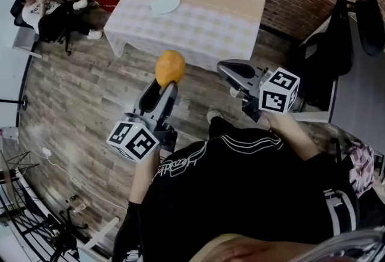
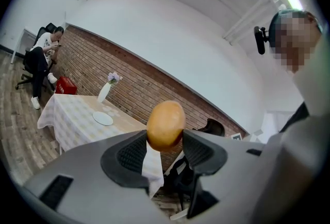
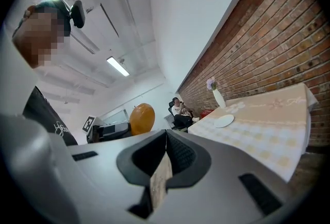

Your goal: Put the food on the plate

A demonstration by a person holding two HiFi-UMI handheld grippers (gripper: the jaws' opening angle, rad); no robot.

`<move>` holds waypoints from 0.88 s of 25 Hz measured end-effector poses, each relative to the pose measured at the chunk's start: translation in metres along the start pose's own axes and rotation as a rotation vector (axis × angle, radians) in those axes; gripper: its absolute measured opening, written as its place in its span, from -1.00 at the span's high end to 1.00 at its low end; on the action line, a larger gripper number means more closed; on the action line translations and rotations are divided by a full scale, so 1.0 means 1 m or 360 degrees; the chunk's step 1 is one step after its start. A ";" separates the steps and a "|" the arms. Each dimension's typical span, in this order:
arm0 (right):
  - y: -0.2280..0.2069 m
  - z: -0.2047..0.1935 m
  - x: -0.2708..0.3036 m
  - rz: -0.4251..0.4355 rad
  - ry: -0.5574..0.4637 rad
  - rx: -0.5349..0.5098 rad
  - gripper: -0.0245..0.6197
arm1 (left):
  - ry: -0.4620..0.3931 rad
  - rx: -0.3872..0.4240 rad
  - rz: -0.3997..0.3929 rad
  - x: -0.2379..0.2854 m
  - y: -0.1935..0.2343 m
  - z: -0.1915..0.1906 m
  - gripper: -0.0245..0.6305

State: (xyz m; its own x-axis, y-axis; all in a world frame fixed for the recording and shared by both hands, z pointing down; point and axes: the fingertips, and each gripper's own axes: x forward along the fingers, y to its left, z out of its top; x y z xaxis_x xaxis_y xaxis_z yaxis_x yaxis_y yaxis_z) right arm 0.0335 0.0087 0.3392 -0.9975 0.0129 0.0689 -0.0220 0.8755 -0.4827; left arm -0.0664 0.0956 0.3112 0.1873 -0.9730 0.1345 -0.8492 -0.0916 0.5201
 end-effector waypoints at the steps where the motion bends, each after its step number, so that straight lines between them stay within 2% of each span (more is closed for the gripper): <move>1: -0.009 0.003 0.006 0.0002 0.0009 0.0007 0.93 | 0.0001 -0.0008 0.0003 0.009 0.005 0.004 0.27; 13: -0.111 0.044 0.049 0.0005 0.0020 0.0083 0.93 | 0.0071 -0.0026 0.0045 0.109 0.054 0.035 0.27; 22: -0.137 0.077 0.065 0.0020 -0.0029 0.0041 0.93 | 0.0010 0.0079 0.0055 0.138 0.064 0.071 0.27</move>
State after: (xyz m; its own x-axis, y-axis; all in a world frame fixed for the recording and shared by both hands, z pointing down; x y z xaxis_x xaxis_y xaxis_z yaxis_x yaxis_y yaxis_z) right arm -0.0331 -0.1475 0.3430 -0.9988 0.0145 0.0468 -0.0112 0.8626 -0.5057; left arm -0.1300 -0.0594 0.3030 0.1604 -0.9745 0.1570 -0.8787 -0.0685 0.4725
